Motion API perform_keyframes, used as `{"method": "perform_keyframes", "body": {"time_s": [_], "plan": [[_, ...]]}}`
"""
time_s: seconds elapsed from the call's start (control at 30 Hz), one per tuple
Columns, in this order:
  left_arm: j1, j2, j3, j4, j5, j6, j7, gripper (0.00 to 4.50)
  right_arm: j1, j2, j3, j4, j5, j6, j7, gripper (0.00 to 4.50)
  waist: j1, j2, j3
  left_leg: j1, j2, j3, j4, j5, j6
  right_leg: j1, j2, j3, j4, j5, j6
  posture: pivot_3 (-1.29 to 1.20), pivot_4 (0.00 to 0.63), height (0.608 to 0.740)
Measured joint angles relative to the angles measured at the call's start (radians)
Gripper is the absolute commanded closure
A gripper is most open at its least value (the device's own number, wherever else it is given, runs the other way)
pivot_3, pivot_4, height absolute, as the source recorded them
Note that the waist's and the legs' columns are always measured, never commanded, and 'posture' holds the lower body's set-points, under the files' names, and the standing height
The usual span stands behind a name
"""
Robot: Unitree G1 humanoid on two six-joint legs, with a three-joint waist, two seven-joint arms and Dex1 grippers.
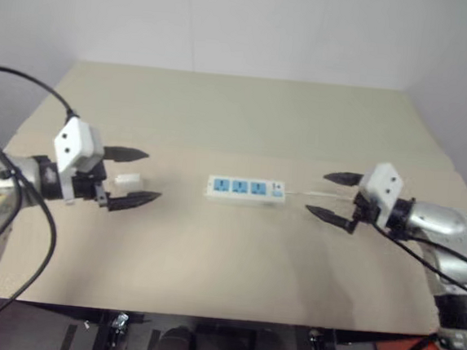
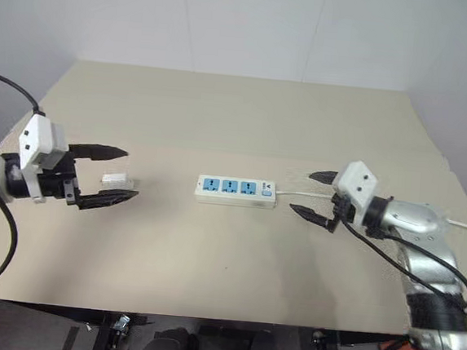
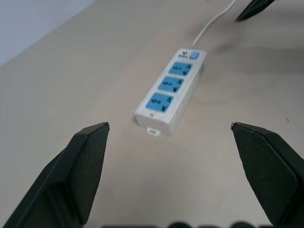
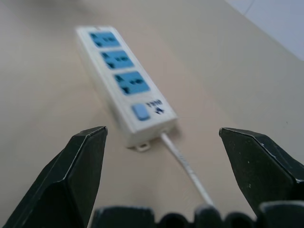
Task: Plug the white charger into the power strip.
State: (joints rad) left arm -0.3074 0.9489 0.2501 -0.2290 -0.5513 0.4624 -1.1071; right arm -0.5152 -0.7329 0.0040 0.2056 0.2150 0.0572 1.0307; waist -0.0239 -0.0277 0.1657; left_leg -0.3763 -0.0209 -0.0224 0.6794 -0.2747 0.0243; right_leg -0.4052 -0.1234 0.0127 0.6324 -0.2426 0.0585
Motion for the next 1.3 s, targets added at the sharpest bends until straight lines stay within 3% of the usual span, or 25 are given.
{"method": "perform_keyframes", "body": {"time_s": [0.3,0.93,1.07,1.3], "plan": [[0.004,-0.012,-0.015,0.005,0.001,-0.003,0.006,0.0,-0.153,0.084,0.125,0.247,-0.027,-0.098,0.216,0.03,-0.005,0.0,0.0,-0.01,0.0,-0.001,0.0,0.001,-0.002,-0.007,0.0,-0.001,0.0,0.001,0.001,0.0,0.15,0.74],[0.11,-0.024,0.031,-0.082,-0.005,0.001,0.067,0.0,-0.472,0.205,0.179,0.898,-0.28,-0.34,0.094,0.03,-0.033,0.0,0.0,-0.013,0.0,0.002,0.0,0.004,-0.008,-0.016,0.0,0.002,0.008,0.001,0.001,0.0,0.15,0.74],[0.114,-0.025,0.041,-0.09,-0.005,0.002,0.078,0.0,-0.516,0.235,0.181,0.969,-0.312,-0.339,0.065,0.92,-0.038,0.0,0.0,-0.012,0.001,0.002,0.0,0.004,-0.007,-0.015,0.0,0.002,0.009,0.001,0.0,0.0,0.15,0.74],[0.16,-0.032,0.062,-0.134,-0.028,0.022,0.103,0.0,-0.534,0.244,0.178,1.006,-0.329,-0.337,0.076,3.27,-0.044,0.0,0.0,-0.011,0.001,0.002,0.0,0.003,-0.007,-0.015,0.0,0.002,0.012,0.002,-0.001,0.0,0.15,0.74]]}}
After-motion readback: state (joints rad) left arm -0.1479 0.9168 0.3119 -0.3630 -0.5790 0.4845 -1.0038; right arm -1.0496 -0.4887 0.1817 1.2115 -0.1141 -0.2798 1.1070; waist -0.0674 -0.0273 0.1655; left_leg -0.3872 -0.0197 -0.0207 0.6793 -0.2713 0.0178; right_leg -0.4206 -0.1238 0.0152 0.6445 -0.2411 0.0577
